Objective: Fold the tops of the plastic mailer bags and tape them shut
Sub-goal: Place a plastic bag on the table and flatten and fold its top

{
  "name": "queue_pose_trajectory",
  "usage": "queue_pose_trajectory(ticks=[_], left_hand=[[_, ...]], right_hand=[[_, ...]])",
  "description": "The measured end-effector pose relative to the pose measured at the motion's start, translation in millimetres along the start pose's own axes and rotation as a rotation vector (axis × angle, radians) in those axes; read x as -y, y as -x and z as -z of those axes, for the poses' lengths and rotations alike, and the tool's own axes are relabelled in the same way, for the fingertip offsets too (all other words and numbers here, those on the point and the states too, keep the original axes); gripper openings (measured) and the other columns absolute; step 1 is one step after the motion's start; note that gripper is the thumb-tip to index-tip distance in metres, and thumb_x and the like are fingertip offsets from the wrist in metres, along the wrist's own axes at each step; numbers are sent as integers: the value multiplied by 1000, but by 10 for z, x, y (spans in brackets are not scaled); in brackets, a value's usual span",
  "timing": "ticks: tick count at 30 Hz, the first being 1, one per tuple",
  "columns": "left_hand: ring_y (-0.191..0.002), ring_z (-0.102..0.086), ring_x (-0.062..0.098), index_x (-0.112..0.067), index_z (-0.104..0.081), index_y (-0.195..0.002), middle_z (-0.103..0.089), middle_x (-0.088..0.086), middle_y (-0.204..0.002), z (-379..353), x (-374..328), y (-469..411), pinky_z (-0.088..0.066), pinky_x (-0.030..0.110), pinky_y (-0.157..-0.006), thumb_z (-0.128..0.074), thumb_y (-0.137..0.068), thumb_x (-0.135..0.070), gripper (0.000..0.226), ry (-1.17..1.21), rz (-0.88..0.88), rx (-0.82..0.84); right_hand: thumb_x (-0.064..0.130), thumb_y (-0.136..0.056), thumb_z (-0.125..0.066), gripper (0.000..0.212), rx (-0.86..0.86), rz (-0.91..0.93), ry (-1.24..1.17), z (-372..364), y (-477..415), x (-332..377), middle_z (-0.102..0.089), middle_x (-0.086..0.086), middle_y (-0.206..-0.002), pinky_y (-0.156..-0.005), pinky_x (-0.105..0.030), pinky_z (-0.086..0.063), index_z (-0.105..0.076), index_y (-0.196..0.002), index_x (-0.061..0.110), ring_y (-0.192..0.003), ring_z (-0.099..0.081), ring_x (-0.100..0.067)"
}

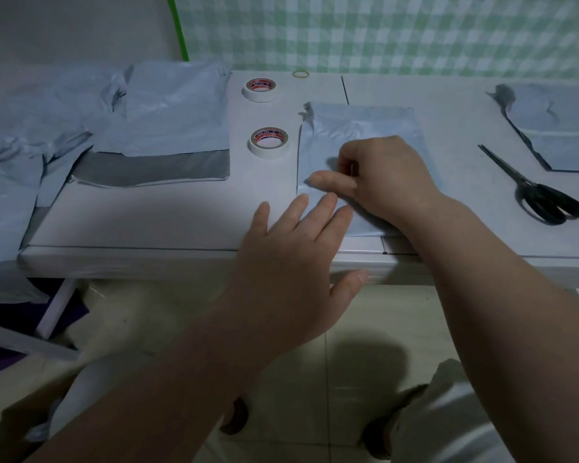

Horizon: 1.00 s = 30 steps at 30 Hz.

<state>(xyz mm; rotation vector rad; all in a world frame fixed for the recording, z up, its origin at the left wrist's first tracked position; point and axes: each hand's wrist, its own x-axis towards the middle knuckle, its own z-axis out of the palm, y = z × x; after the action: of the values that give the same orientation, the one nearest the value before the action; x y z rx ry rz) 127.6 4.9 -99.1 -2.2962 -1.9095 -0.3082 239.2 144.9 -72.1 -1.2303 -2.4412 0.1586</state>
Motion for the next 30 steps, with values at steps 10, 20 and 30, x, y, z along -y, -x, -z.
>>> queue_pose_trajectory(ticks=[10, 20, 30], left_hand=[[-132, -44, 31, -14, -47, -139, -45, 8, -146, -4, -3, -3, -34, 58, -104, -29, -85, -60, 73, -5, 2, 17], [-126, -50, 36, -24, -55, -133, -49, 11, -142, -23, 24, -8, -34, 58, -102, -33, -85, -62, 66, -16, -50, -13], [-146, -15, 26, -51, 0, -145, -10, -1, -160, 138, 52, -13, -10, 62, -111, 1, -74, -76, 75, -57, -25, 177]], right_hand=[[43, -82, -67, 34, 63, -69, -142, 30, 44, -75, -47, 14, -60, -65, -28, -34, -45, -61, 28, -67, -48, -13], [19, -85, -57, 16, -330, 63, 36, 11, 809, 103, -67, -4, -66, -70, -36, -42, -72, -81, 14, -61, -59, -30], [29, -94, -45, 32, -302, -11, 54, -79, 1325, 145, -67, 0, -118, -109, -50, -28, -66, -113, 15, -116, -60, -18]])
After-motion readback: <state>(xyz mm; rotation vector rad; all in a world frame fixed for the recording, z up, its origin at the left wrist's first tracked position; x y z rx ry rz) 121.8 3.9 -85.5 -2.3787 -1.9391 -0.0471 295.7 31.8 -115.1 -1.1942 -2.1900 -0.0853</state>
